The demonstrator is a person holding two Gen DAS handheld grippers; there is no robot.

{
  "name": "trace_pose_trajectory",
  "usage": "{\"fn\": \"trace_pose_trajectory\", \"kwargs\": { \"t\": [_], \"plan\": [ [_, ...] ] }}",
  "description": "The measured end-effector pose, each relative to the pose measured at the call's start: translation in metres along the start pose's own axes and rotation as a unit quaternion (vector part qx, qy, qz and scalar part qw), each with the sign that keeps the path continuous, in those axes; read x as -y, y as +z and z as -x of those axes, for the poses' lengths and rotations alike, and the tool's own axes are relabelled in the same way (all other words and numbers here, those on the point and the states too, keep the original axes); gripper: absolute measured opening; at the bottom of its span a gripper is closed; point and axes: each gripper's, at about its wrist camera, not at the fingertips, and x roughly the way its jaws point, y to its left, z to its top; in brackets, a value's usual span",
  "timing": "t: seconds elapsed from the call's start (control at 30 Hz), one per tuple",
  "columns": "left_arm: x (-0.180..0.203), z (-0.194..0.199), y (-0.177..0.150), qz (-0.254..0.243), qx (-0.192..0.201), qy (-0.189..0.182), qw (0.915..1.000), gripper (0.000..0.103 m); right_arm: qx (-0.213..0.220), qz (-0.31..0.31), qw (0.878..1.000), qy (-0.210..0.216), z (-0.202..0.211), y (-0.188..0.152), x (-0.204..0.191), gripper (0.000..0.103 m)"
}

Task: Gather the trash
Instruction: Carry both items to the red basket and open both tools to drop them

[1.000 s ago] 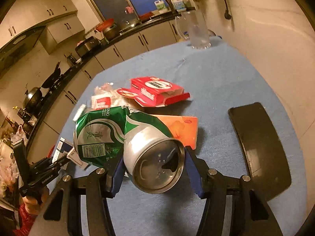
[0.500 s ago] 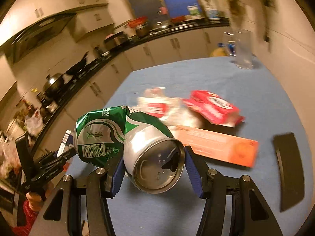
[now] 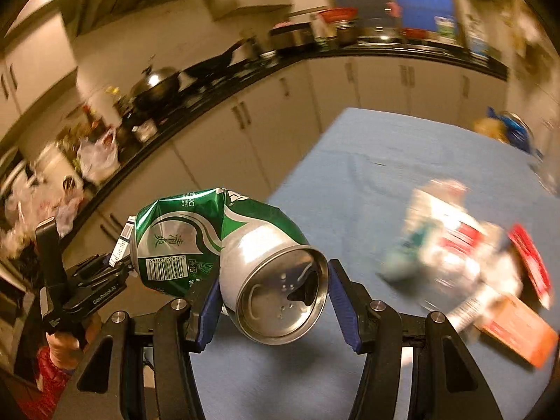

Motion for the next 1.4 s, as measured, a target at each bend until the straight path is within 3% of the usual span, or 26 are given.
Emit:
{"fn": "trace_pose_trajectory", "kwargs": {
  "t": [0.23, 0.37, 0.73, 0.8, 0.93, 1.4],
  "plan": [
    [-0.042, -0.043, -0.008, 0.035, -0.026, 0.017, 0.9989, 0.033, -0.045, 0.046, 0.998, 0.008, -0.079, 0.027, -0.063, 0.061],
    [-0.059, -0.073, -0.015, 0.046, -0.035, 0.026, 0.9980, 0.033, -0.072, 0.068, 0.995, -0.009, -0.129, 0.035, -0.093, 0.061],
    [-0.091, -0.130, -0.031, 0.086, -0.070, 0.015, 0.9938, 0.034, -0.119, 0.082, 0.989, -0.028, -0.208, 0.042, -0.123, 0.061],
    [-0.095, -0.134, -0.034, 0.093, -0.073, 0.008, 0.9930, 0.034, -0.124, 0.086, 0.988, -0.033, -0.217, 0.043, -0.128, 0.061],
    [-0.102, -0.136, -0.037, 0.101, -0.073, -0.004, 0.9922, 0.051, -0.131, 0.093, 0.986, -0.052, -0.233, 0.044, -0.133, 0.061],
    [-0.118, -0.108, -0.045, 0.107, -0.046, -0.009, 0.9932, 0.051, -0.162, 0.108, 0.979, -0.056, -0.269, 0.038, -0.150, 0.061]
  ]
}}
